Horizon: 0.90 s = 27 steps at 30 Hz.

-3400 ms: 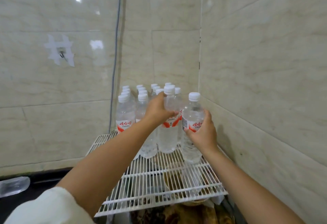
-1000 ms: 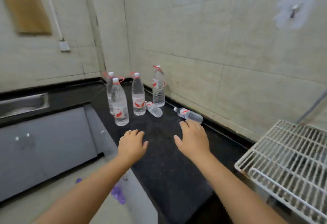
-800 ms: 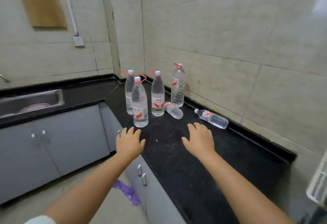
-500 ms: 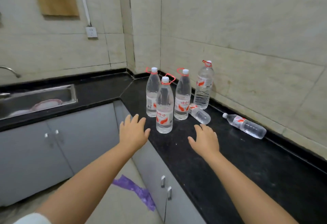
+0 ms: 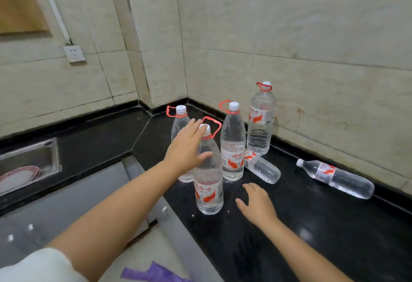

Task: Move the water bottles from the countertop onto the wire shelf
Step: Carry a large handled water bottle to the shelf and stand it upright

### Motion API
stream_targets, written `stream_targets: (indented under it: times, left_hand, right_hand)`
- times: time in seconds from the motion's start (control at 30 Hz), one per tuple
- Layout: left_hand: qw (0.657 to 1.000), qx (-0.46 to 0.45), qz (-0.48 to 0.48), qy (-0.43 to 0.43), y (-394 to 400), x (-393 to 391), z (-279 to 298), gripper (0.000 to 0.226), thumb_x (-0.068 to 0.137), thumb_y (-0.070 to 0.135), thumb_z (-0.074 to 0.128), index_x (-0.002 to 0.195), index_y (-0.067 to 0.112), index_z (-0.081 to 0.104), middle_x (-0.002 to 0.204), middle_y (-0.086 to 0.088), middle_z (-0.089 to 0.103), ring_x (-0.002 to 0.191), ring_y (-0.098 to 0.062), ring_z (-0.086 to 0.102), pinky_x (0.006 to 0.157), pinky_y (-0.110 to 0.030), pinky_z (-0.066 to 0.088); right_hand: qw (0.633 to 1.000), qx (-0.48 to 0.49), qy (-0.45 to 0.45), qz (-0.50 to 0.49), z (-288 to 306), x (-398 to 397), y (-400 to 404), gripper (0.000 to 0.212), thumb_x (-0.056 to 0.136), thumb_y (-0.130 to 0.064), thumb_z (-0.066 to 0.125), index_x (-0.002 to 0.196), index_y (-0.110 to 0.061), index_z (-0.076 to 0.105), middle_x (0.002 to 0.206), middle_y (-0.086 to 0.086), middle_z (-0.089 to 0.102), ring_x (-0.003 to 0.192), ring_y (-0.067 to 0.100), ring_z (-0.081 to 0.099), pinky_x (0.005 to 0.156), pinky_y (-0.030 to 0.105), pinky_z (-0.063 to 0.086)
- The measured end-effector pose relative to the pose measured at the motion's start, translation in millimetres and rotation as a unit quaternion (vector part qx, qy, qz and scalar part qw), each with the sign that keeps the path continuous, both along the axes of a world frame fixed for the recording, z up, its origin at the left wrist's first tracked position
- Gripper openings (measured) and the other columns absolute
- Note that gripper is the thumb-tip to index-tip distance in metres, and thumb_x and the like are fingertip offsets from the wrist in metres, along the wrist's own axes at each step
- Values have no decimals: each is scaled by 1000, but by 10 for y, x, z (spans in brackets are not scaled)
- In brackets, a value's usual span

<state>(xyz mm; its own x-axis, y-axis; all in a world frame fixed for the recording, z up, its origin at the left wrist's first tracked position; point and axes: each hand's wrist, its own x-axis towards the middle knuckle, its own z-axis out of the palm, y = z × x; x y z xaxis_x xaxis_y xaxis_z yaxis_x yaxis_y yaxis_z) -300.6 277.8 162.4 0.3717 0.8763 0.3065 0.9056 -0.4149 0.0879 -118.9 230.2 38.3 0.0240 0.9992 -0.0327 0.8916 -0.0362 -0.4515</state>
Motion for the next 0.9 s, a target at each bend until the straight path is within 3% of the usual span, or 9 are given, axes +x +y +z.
stream_targets:
  times: [0.1,0.23,0.4,0.53,0.6,0.67,0.73,0.8,0.9]
  left_hand:
    - [997,-31,-71,27,428,26,38,80,85,38,60,146,10,15,157,-5,9,145,-18,2,116,-26,3]
    - [990,-65,-128,-9,720,-60,-56,77,81,36,65,144,16,24,153,0,26,142,-12,19,111,-20,16]
    - [979,55,-166,-107,804,-337,-272,68,67,36,74,123,3,53,123,-15,60,118,-25,55,91,-26,44]
    - [967,80,-165,-177,815,-727,-418,71,66,48,59,120,5,44,119,-14,60,109,-16,44,93,-27,31]
    - [966,28,-154,-206,796,-1017,-473,86,63,44,71,131,4,38,133,-14,48,119,-11,36,97,-17,28]
    - [964,-59,-134,-220,801,-1354,-550,106,59,29,83,142,3,22,148,-15,28,131,-1,20,102,-8,16]
    - [961,-99,-102,-239,817,-1655,-697,113,57,17,86,143,2,14,151,-13,20,128,-2,13,101,-3,8]
    - [951,-106,-53,-286,819,-1911,-880,110,55,11,86,142,1,19,147,-14,26,124,-5,19,96,2,9]
    - [927,-123,13,-354,791,-2224,-1199,104,53,11,87,139,3,29,132,-6,39,117,-7,31,95,-4,20]
  right_hand:
    - [1000,5,26,-6,-71,-67,324,55,92,-33,50,139,-11,34,145,4,36,136,19,31,111,25,24]
    - [997,-19,72,-9,-246,-226,528,53,92,-34,50,138,-12,36,143,3,39,134,17,34,108,22,25]
    - [977,-121,168,-51,-542,-487,585,61,92,-39,49,141,-8,31,147,8,34,136,18,33,107,23,27]
    - [909,-172,340,-169,-636,-740,611,56,89,-29,57,136,-8,37,133,11,48,115,18,51,84,18,39]
    - [879,-172,401,-192,-663,-867,640,48,88,-26,59,129,-11,42,124,8,54,102,14,53,71,16,43]
    - [847,-145,465,-212,-714,-1011,692,49,86,-22,61,130,-10,41,121,8,56,103,17,55,80,22,48]
    - [813,-105,519,-243,-740,-1170,737,51,85,-12,62,131,-9,39,125,13,54,108,24,55,96,37,46]
    - [793,-71,544,-264,-752,-1336,792,57,83,-5,62,133,-12,35,127,12,51,114,28,52,103,44,41]
    - [808,-26,517,-280,-733,-1555,844,64,79,1,65,134,-12,36,120,7,49,107,21,50,94,35,43]
